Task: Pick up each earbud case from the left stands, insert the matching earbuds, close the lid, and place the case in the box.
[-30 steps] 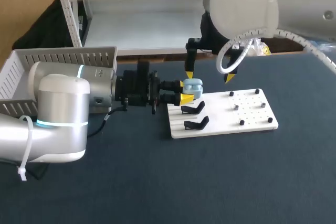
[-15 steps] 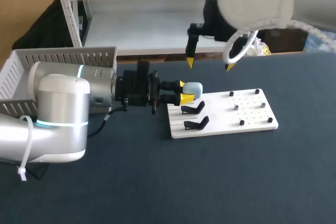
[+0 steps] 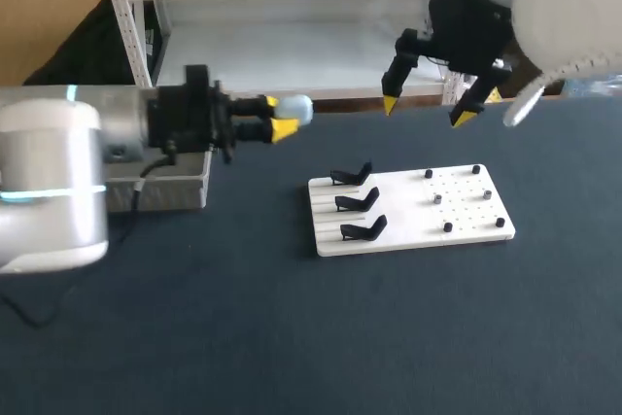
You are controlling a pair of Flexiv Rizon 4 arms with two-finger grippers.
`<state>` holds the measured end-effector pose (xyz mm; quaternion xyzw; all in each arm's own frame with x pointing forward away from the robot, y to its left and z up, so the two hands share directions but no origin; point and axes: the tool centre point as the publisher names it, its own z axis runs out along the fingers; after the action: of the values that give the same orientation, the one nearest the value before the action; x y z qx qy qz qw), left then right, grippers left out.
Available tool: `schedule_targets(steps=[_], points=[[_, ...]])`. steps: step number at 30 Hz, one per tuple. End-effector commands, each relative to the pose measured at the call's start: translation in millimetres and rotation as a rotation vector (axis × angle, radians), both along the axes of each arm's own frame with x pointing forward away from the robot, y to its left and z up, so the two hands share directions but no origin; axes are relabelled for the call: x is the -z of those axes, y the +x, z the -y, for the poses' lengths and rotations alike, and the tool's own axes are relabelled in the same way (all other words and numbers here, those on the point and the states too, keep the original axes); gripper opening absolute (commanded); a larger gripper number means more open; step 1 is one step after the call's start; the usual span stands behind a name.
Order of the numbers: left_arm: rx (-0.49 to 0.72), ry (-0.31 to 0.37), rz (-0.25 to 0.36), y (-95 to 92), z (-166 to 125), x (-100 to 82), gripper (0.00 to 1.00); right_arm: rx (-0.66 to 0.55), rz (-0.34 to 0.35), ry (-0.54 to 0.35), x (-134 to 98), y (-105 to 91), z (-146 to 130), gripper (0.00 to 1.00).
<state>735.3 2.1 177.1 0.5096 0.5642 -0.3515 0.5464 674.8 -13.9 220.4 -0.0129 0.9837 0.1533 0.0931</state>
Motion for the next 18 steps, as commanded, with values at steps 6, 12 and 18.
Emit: schedule_targets(steps=[6,12,18], points=[[-0.381,-0.052,-0.118,19.6,-90.2,9.3,0.0,0.03,0.088,0.005,1.0,-5.5,1.5,1.0],[-0.552,-0.054,-0.202,41.7,-132.1,20.0,0.0,0.03,0.088,0.005,1.0,-5.5,1.5,1.0],[-0.683,0.046,-0.271,65.7,-163.5,30.3,0.0,0.03,0.088,0.005,1.0,-5.5,1.5,1.0]])
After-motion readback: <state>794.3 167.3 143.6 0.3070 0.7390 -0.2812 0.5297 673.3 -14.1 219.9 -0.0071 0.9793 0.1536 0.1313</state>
